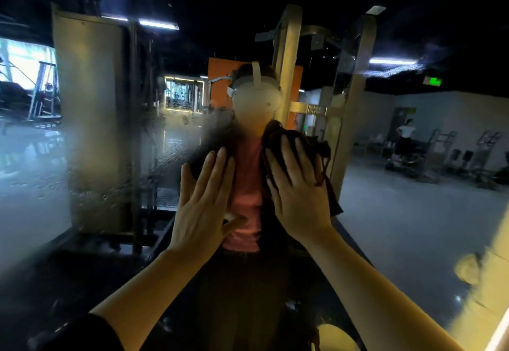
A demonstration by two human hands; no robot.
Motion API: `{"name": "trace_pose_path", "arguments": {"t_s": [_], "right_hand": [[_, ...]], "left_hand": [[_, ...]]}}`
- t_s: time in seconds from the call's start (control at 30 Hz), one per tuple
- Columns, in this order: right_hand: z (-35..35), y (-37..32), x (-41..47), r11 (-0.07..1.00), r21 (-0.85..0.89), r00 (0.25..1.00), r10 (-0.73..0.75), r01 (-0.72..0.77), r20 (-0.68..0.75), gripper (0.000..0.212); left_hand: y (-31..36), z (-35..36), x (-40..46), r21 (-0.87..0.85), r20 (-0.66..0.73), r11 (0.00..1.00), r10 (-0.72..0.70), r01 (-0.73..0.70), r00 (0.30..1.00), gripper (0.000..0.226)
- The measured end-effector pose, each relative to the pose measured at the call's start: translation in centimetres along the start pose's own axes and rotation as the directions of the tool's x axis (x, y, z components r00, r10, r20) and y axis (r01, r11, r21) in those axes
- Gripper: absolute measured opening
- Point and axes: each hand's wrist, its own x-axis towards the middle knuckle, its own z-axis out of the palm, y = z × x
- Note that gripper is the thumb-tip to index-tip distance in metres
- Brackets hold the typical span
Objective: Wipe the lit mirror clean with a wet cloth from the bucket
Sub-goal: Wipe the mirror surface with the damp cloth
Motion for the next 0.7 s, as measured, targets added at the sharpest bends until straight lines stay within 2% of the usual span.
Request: {"name": "trace_pose_path", "arguments": {"t_s": [0.03,0.1,0.17,0.2,0.23,0.27,0.33,0.4,0.43,0.5,0.57,0.6,0.63,0.67,0.7], "right_hand": [[0.1,0.8,-1.0,1.0,-0.013,1.0,0.019,-0.019,0.003,0.054],[0.1,2.0,-2.2,0.975,-0.01,0.974,0.224,-0.224,-0.033,0.053],[-0.1,1.8,-2.1,0.887,0.066,0.881,0.462,-0.458,-0.102,0.055],[0.0,0.9,-1.7,0.855,0.101,0.847,0.518,-0.508,-0.123,0.056],[0.3,-0.4,-1.4,0.859,0.115,0.852,0.51,-0.499,-0.12,0.057],[0.6,-1.8,-1.4,0.896,0.108,0.894,0.439,-0.43,-0.092,0.058],[1.3,-3.7,-2.7,0.974,0.08,0.977,0.214,-0.212,-0.014,0.06],[1.8,-3.1,-5.4,0.994,0.059,0.995,0.091,-0.093,0.038,0.062],[1.9,-2.2,-7.0,0.993,0.046,0.993,0.106,-0.108,0.042,0.061],[1.8,-0.5,-9.4,0.956,0.032,0.957,0.29,-0.29,0.023,0.059],[1.4,0.4,-10.0,0.852,0.069,0.853,0.522,-0.52,-0.023,0.061],[1.3,0.2,-9.7,0.801,0.108,0.802,0.595,-0.589,-0.04,0.063],[1.3,-0.5,-9.1,0.774,0.143,0.778,0.627,-0.616,-0.043,0.063],[1.4,-1.5,-8.6,0.783,0.158,0.79,0.613,-0.601,-0.029,0.062],[1.7,-2.5,-8.4,0.826,0.153,0.836,0.549,-0.542,0.001,0.061]], "left_hand": [[0.0,-0.1,0.0,-0.002,0.003,1.0,0.001,-0.001,1.0,0.118],[0.0,-0.2,0.0,0.011,0.016,1.0,0.002,-0.002,1.0,0.115],[0.2,0.0,-0.1,0.039,0.03,0.999,-0.016,0.015,0.999,0.116],[0.2,0.1,-0.1,0.043,0.033,0.999,-0.023,0.021,0.999,0.117],[0.3,0.2,0.0,0.038,0.032,0.999,-0.026,0.025,0.999,0.118],[0.3,0.2,0.1,0.027,0.027,0.999,-0.03,0.029,0.999,0.119],[0.4,0.0,0.2,-0.001,0.01,0.999,-0.038,0.038,0.999,0.118],[0.8,-0.3,-0.5,-0.038,0.001,0.999,-0.035,0.035,0.999,0.114],[0.9,-0.5,-1.1,-0.054,0.003,0.998,-0.026,0.026,1.0,0.112],[1.2,-0.7,-2.7,-0.056,0.012,0.998,0.004,-0.003,1.0,0.109],[1.4,-0.5,-4.0,-0.037,0.026,0.999,0.025,-0.024,0.999,0.109],[1.6,-0.3,-4.5,-0.026,0.044,0.999,0.03,-0.028,0.999,0.111],[1.9,0.0,-4.9,-0.014,0.068,0.999,0.03,-0.029,0.997,0.115],[2.1,0.4,-5.1,-0.002,0.095,1.0,0.025,-0.025,0.995,0.118],[2.5,0.7,-5.3,0.008,0.121,1.0,0.015,-0.016,0.993,0.121]]}}
